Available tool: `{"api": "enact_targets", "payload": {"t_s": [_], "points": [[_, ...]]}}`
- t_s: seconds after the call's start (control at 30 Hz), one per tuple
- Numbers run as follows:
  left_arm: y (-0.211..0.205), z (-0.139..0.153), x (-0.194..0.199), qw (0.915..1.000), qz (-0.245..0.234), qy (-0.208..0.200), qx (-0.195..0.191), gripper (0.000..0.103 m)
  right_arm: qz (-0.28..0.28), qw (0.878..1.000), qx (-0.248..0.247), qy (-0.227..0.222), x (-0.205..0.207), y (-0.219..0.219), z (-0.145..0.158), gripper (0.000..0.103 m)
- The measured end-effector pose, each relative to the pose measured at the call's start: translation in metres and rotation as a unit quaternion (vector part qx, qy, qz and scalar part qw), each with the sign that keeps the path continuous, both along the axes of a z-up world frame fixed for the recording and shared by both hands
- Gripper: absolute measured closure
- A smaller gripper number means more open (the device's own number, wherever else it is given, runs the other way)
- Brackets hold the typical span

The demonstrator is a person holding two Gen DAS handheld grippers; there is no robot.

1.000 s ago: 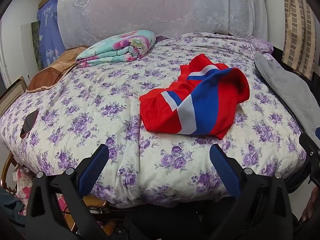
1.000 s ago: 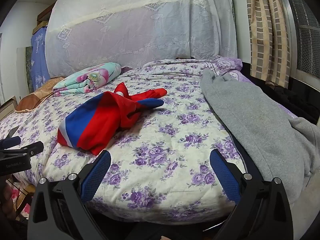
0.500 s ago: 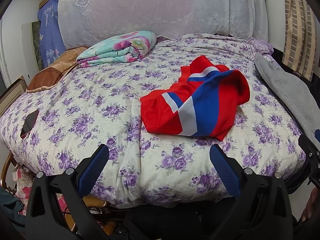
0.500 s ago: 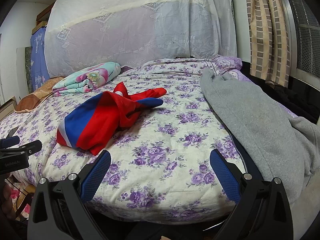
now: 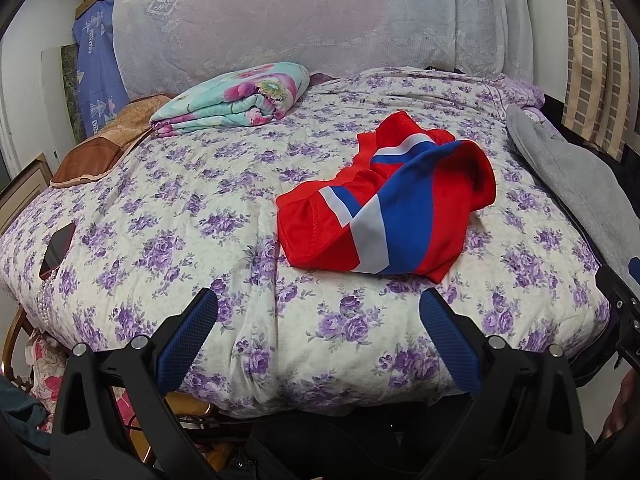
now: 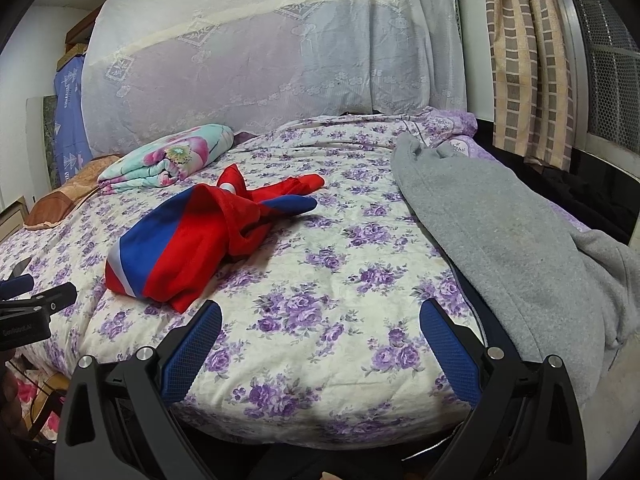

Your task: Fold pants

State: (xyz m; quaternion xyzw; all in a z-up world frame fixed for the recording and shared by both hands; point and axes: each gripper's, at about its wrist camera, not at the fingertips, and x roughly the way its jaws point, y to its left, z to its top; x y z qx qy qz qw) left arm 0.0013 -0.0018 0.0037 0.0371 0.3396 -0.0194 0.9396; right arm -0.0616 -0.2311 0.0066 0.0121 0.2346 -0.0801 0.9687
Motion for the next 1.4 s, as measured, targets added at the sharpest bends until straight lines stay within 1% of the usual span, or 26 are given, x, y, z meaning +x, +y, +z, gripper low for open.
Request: {"api": "enact_targets", "payload": {"t_s": [1.4], "points": [[0.0014,-0.0069,-0.0006,1.0,0.0,0.004,-0.003,0.004,0.0,1.0,0.002,0.005,0.0005,0.0008,0.0002,0.003]]}}
